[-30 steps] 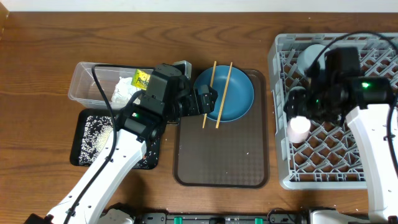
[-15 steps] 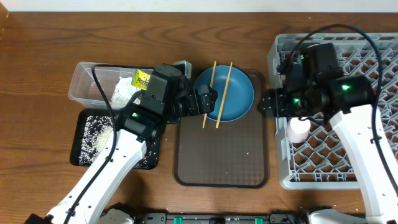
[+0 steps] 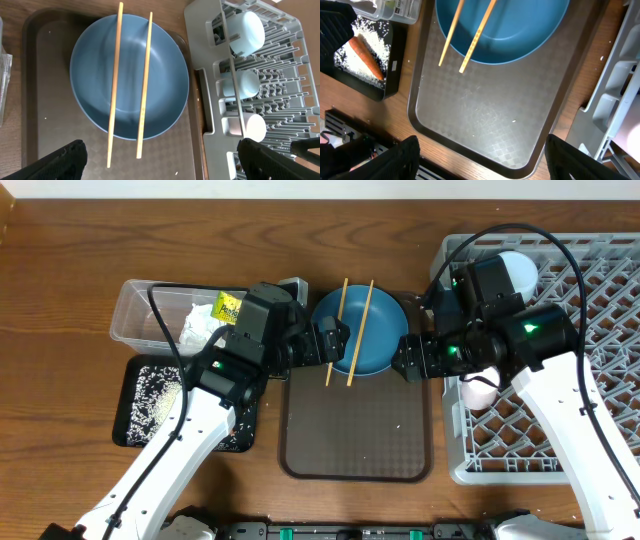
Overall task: Sort waste into correct bins and load items into the dishwasher rack
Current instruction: 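Lift the right gripper from the rack and move it toward the blue plate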
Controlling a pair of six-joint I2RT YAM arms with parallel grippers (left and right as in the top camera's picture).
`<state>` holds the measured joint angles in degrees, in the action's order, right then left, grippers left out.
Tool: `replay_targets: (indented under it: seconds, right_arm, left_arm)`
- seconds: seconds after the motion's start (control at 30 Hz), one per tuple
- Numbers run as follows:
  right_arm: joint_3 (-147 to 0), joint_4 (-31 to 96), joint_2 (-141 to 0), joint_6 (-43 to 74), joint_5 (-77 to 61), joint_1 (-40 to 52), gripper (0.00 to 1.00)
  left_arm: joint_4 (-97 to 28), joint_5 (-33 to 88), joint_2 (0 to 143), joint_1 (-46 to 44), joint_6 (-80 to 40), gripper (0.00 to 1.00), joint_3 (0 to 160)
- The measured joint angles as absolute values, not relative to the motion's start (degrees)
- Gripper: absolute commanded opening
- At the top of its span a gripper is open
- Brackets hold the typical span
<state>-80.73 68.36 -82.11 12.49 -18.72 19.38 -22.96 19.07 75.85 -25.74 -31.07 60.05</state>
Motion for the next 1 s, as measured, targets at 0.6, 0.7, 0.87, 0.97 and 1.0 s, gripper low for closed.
replay_targets:
  seconds: [0.6, 0.7, 0.87, 0.97, 1.0]
  right_arm:
    - [-80.7, 70.6, -82.1, 14.7, -18.7, 21.0, 0.80]
    - [-80.7, 70.6, -82.1, 14.9, -18.7, 22.2, 0.80]
    - [-80.7, 69.5, -82.1, 15.0, -18.8, 24.3, 0.80]
    - [-80.7, 68.1, -82.1, 15.0, -18.6, 25.5, 0.80]
    - [-80.7, 67.9, -82.1, 15.0, -18.4, 25.8, 0.80]
  left_arm:
    - [-23.0, 19.1, 75.9, -25.7, -31.1, 0.99, 60.1]
    - [-23.0, 19.1, 75.9, -25.7, -31.0, 0.99, 60.1]
    - [-23.0, 19.1, 75.9, -25.7, -31.1, 0.99, 60.1]
    - [-23.0, 19.1, 75.9, -25.7, -31.0, 0.99, 60.1]
    - [-23.0, 19.1, 75.9, -25.7, -31.1, 0.99, 60.1]
